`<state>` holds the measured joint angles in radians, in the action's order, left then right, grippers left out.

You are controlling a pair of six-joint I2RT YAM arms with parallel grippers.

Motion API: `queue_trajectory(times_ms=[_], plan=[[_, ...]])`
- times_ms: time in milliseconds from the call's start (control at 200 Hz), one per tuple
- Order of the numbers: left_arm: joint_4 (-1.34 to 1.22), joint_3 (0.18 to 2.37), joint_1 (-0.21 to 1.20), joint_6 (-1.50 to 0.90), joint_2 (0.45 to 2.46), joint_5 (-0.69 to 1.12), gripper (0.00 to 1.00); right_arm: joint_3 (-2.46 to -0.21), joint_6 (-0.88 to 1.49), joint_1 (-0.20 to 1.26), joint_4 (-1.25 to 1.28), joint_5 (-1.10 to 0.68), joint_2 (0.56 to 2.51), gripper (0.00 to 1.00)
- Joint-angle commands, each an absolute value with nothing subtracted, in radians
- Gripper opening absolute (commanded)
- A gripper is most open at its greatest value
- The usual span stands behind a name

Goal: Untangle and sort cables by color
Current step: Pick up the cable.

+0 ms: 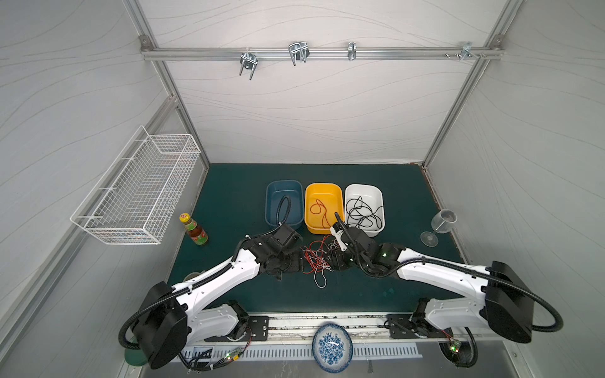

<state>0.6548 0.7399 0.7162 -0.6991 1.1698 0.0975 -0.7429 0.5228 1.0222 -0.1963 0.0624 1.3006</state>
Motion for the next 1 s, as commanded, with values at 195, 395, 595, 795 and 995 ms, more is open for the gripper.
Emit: queue_trajectory(times_ms=[195, 395, 595, 795, 995], plan=[[0.623, 0.673, 0.717, -0.768, 1.018, 0.007, 0.7, -0.813, 0.506, 1.098, -0.116, 0.043, 1.454, 0.49], [0.632, 0.595, 0.718, -0.813, 0.947, -0.018, 0.73, -0.884, 0.497, 1.107, -0.113, 0.046, 1.567, 0.42], [0.615, 0.535, 0.718, -0.834, 0.913, -0.011, 0.74, -0.937, 0.494, 1.114, -0.137, 0.091, 1.643, 0.3], [0.611, 0.519, 0.717, -0.838, 0.896, -0.012, 0.75, -0.969, 0.5, 1.114, -0.16, 0.121, 1.684, 0.18], [0.608, 0.521, 0.717, -0.836, 0.9, -0.018, 0.75, -0.973, 0.497, 1.119, -0.2, 0.158, 1.652, 0.07]])
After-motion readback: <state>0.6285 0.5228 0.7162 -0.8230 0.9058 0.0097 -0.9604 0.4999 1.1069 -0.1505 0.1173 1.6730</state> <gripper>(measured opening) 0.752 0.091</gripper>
